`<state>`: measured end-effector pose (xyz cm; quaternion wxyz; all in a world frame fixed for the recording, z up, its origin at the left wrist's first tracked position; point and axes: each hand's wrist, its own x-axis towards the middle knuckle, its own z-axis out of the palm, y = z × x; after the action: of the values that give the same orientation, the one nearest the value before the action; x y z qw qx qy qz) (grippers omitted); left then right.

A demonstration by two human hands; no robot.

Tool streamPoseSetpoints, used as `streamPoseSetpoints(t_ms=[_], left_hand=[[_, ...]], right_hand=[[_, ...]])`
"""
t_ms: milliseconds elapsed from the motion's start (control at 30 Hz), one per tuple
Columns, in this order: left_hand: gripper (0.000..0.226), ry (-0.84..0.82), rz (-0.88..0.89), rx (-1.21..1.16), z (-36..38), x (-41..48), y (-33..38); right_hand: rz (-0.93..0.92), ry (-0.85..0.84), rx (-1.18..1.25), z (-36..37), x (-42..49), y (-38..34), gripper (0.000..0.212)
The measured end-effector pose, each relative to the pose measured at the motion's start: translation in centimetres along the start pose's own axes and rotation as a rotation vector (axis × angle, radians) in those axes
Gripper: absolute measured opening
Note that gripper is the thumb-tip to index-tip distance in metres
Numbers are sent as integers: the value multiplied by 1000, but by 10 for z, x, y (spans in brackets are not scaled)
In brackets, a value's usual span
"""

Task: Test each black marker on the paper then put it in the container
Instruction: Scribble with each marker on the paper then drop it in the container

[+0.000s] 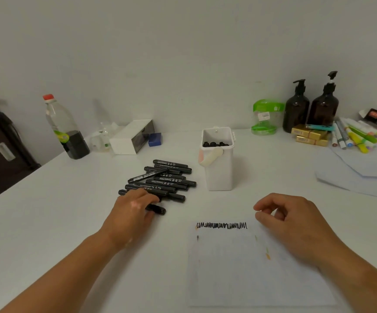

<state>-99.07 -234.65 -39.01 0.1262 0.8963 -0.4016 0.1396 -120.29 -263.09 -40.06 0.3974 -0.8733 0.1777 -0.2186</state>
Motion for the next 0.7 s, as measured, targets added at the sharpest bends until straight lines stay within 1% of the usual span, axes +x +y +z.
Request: streamPoseSetpoints(t_ms=[100, 233, 300, 367, 433, 500, 600, 700], left_hand=[[23, -32, 36, -24, -2, -2, 4], [19, -66, 73, -85, -5, -3, 14], [17, -44, 77, -183, -9, 0, 24], [14, -32, 44, -309, -15, 6, 37], [12, -78, -21, -466, -20, 15, 47], [12, -138, -104, -683, -24, 24, 57], [23, -174, -197, -1077, -25, 35, 75], [32, -210, -240, -1372, -18, 42, 90]], right_hand=[[-1, -13, 6, 0, -1, 0, 25], [-8, -23, 2, 1, -1, -2, 25], [-10, -20, 9, 1, -2, -2, 23], [-10, -20, 8, 1, -2, -2, 22], [-12, -22, 4, 1, -2, -2, 21], [-12, -27, 2, 0, -2, -3, 21], [-25, -43, 1, -1, -2, -5, 20], [-20, -77, 62, -2, -2, -7, 13]])
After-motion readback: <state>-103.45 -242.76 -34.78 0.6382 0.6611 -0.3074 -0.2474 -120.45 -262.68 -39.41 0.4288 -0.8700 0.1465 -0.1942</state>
